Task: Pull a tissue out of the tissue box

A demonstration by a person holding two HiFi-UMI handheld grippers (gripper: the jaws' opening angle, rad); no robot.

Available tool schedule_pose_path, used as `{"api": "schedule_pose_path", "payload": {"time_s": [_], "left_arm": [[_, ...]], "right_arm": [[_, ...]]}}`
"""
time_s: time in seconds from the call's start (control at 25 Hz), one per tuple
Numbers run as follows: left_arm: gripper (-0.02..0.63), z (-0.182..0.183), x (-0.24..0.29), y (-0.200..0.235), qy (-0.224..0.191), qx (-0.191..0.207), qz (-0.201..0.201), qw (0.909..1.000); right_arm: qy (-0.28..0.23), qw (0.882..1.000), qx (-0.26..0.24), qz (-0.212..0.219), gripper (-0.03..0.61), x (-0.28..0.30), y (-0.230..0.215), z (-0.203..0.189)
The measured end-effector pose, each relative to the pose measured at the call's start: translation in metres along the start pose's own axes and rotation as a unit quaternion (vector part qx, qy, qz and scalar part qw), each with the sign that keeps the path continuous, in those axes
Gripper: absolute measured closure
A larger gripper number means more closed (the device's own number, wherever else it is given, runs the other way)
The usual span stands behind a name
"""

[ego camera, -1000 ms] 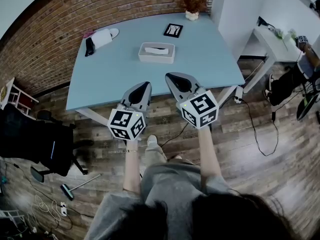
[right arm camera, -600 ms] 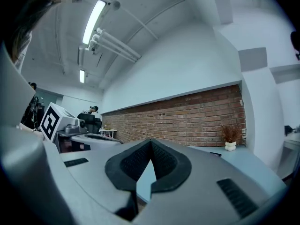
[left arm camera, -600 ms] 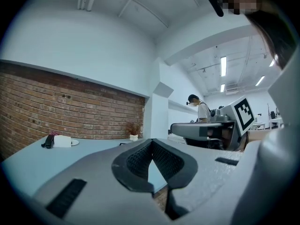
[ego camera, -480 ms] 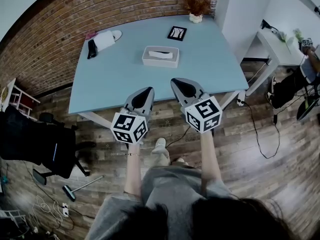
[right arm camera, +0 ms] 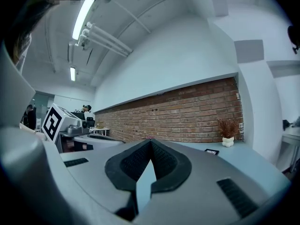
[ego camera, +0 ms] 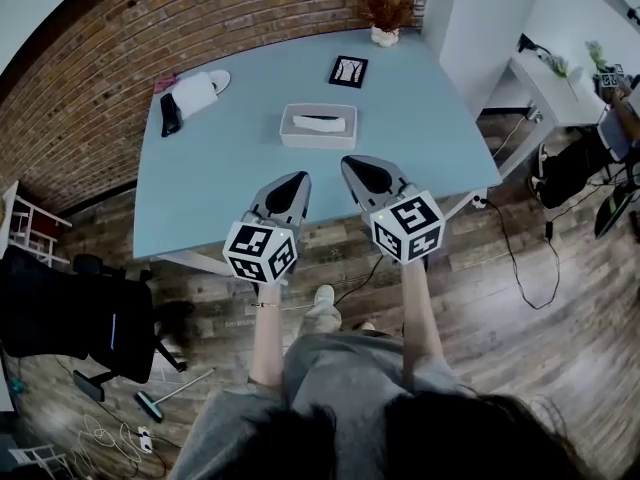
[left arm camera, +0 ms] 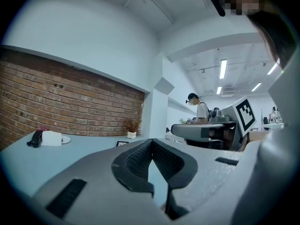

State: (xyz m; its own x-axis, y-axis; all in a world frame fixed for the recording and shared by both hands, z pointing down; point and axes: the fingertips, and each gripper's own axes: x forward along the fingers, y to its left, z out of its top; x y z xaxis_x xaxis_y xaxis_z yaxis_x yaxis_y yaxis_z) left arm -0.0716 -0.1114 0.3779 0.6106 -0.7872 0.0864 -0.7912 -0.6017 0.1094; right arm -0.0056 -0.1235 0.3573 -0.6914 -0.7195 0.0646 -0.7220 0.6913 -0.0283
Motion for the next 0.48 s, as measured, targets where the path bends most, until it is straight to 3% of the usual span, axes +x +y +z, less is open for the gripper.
{"api": "schedule_pose_path", "payload": {"time_s": [0.48], "left_arm": [[0.611,-0.005,0.045,0.058,0.018,-0.008,-0.034,0.9992]], "right_arm": [[0.007,1.0,0.016,-0.015,0.58,0.07,-0.032,-0.007]]}}
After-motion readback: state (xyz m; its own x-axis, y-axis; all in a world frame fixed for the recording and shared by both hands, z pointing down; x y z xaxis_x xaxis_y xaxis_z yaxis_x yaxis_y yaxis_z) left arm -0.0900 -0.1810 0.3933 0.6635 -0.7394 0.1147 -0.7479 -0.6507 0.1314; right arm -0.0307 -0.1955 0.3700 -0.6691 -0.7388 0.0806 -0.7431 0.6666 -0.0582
